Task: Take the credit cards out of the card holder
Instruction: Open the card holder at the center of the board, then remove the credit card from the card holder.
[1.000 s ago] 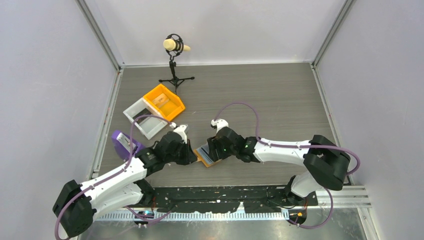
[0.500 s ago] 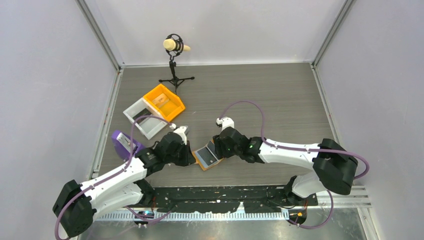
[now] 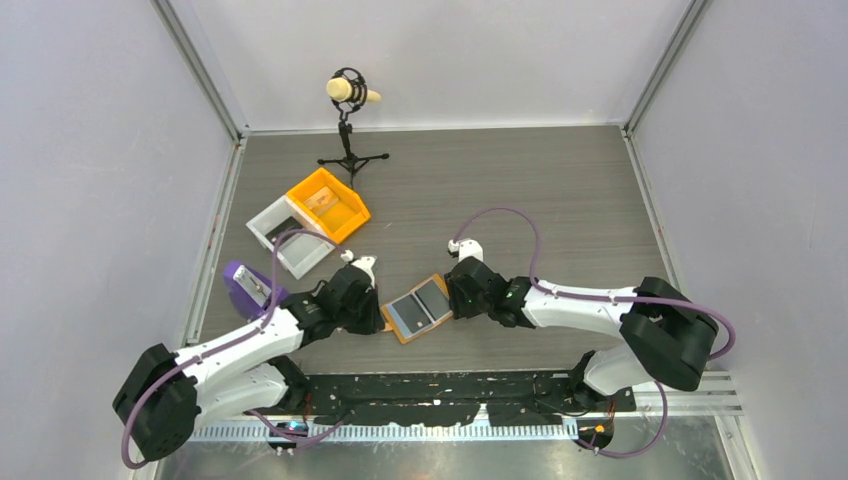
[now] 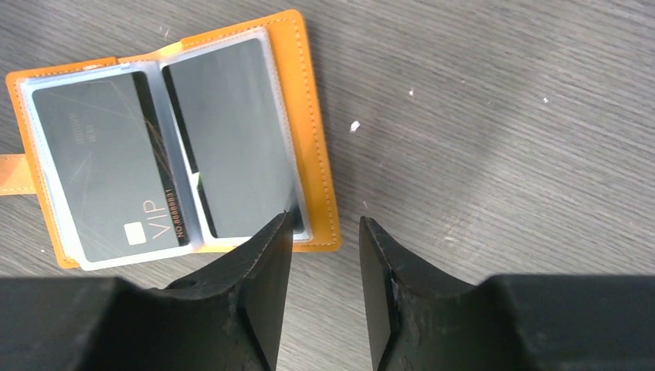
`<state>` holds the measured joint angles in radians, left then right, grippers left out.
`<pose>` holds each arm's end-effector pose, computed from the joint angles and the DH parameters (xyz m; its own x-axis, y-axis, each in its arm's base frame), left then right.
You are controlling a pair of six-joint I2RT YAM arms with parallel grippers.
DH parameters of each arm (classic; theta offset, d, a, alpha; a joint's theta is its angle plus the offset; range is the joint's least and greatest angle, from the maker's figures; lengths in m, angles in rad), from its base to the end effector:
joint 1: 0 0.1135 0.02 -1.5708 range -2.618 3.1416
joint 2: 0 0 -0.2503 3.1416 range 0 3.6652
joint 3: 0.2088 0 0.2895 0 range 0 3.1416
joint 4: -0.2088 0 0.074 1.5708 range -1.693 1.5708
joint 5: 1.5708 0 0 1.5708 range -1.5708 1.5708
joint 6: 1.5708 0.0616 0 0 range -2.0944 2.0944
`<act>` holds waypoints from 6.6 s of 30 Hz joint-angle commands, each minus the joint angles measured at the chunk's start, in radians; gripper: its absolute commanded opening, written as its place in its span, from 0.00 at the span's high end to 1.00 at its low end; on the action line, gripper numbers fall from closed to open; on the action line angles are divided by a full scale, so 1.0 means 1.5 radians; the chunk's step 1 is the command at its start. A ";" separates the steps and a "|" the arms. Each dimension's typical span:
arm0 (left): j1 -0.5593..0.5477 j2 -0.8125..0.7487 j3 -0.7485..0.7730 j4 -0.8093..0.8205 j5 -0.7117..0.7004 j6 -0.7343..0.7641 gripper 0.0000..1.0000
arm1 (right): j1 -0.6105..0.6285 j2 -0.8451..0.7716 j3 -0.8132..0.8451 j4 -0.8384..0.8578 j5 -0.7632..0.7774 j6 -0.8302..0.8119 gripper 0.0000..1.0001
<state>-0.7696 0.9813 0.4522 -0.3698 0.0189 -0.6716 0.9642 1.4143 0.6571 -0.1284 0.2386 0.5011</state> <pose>0.1716 -0.1679 0.1243 -0.8782 -0.0154 -0.4781 0.2015 0.8946 -0.3989 0.1903 0.2486 0.1062 -0.7297 -0.2328 -0.6429 -0.4133 0.8992 0.1435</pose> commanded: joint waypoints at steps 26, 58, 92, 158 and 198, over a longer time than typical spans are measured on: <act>0.003 0.073 0.148 0.022 0.030 -0.060 0.62 | -0.035 -0.005 -0.004 0.108 -0.132 0.008 0.59; 0.003 0.180 0.129 0.101 0.003 -0.076 0.63 | -0.038 -0.043 0.049 0.171 -0.311 0.080 0.74; 0.003 0.217 0.092 0.230 0.016 -0.111 0.64 | -0.102 0.073 -0.011 0.240 -0.283 0.072 0.77; -0.096 0.222 0.084 0.121 -0.146 -0.304 0.47 | -0.121 0.096 -0.136 0.337 -0.303 0.149 0.79; -0.136 0.152 -0.050 0.389 -0.188 -0.365 1.00 | -0.120 0.089 -0.188 0.393 -0.300 0.209 0.80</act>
<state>-0.9798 1.2461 0.4141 0.0666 -0.2356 -1.2449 0.7799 1.5146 0.3958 0.5007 -0.2394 0.8181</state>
